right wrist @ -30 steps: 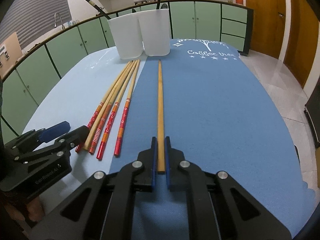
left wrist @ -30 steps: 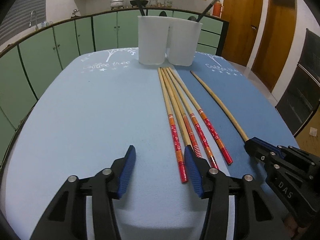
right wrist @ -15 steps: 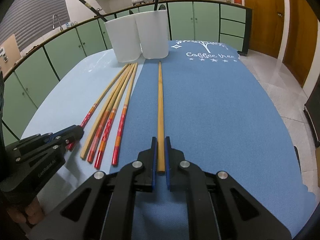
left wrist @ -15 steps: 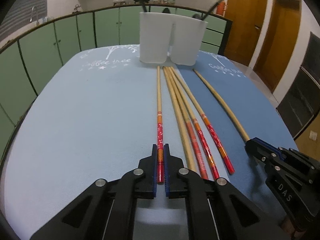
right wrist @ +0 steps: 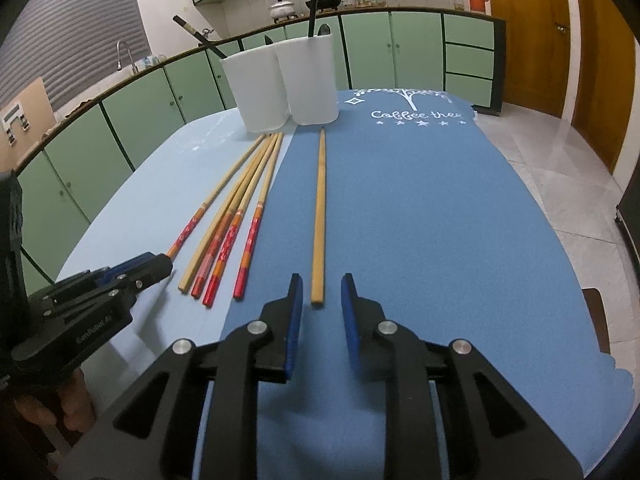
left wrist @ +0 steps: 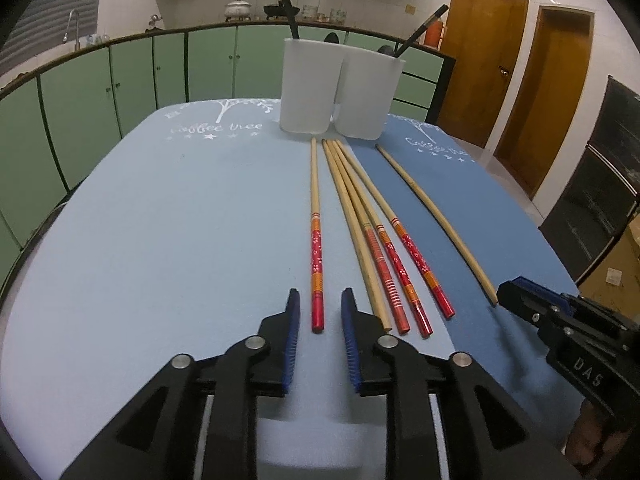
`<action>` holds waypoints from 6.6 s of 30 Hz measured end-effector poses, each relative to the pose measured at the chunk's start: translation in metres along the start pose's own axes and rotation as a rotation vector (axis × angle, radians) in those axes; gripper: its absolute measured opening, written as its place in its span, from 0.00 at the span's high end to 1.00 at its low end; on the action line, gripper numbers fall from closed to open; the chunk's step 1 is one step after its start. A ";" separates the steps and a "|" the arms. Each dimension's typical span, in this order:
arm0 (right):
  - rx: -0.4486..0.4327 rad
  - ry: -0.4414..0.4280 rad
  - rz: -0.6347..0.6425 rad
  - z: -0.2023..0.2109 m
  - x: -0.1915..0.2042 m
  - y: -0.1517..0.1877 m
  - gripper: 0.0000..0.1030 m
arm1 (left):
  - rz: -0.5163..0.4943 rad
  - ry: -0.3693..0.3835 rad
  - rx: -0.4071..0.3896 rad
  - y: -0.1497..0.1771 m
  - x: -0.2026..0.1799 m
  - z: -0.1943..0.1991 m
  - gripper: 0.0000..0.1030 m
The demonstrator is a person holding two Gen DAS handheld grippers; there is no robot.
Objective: Organize utensils
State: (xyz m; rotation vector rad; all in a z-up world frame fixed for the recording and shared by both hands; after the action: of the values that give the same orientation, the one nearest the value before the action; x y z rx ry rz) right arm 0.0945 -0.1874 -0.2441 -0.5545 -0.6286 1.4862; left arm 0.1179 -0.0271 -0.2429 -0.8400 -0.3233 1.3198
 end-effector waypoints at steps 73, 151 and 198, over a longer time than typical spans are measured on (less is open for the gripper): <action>-0.305 -0.021 0.007 0.100 -0.018 -0.141 0.94 | -0.098 -0.038 -0.283 -0.142 -0.024 0.118 0.94; -0.422 -0.020 0.021 0.089 -0.007 -0.221 0.43 | -0.124 -0.063 -0.319 -0.217 -0.007 0.086 0.57; -0.046 -0.006 0.127 -0.001 0.057 0.007 0.80 | -0.036 -0.083 -0.112 -0.010 0.016 0.024 0.57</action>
State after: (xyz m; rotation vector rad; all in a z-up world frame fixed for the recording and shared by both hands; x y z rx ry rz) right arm 0.0887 -0.1302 -0.2473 -0.6361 -0.6434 1.5963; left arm 0.1141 -0.0038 -0.2237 -0.8708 -0.4791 1.3147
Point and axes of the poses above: each gripper's, at about its wrist camera, not at the fingertips, and z roughly against the way its jaws point, x to its left, y to its underside, the point moved 7 cm from there along -z, roughly the way its jaws point, and after that the axes turned 9 degrees about y, right-handed, at the moved point
